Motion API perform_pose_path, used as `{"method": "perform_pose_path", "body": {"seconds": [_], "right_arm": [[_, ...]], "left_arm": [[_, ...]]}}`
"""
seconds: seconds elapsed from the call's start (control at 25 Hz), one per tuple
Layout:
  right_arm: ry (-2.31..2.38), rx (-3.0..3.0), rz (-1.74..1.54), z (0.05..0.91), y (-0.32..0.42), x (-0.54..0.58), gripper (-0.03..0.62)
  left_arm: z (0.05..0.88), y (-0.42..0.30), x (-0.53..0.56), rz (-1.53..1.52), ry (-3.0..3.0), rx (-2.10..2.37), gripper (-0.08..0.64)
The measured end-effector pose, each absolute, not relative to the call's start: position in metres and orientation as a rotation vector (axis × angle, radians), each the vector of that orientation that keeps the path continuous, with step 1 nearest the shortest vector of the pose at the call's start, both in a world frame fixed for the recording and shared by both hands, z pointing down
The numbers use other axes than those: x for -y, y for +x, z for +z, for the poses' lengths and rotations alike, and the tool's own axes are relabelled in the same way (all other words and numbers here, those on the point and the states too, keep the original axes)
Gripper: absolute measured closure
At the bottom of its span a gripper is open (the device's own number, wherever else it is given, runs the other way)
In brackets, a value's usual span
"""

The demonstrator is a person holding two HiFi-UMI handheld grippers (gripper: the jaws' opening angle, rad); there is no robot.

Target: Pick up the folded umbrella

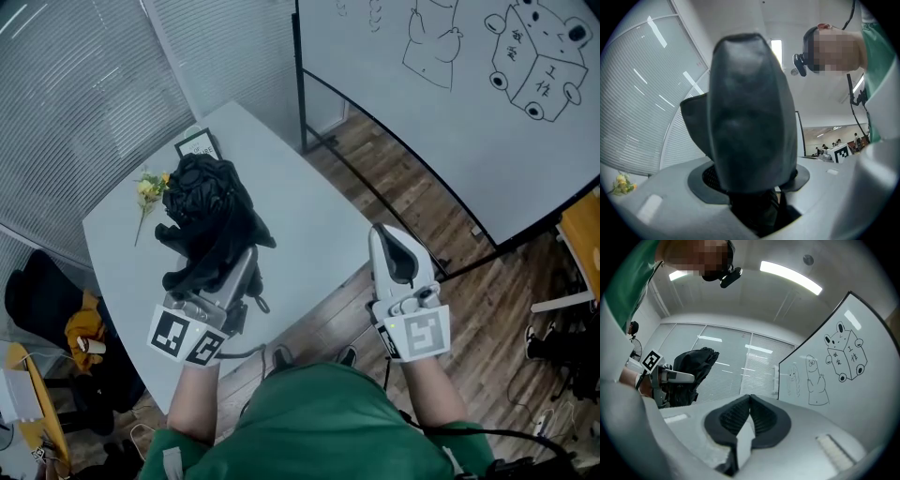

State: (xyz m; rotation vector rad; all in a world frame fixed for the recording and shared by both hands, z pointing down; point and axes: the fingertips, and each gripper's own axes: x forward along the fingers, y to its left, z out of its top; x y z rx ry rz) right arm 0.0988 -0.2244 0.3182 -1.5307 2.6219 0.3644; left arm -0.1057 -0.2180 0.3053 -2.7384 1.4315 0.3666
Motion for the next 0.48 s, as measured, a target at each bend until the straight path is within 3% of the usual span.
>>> {"method": "perform_pose_path", "body": {"seconds": [0.48], "right_arm": [[-1.550, -2.636, 0.423, 0.3179, 0.0945, 0.2245, 0.589]], "left_arm": [[0.3070, -0.1061, 0.2160, 0.346, -2.758, -1.389, 0.281]]}}
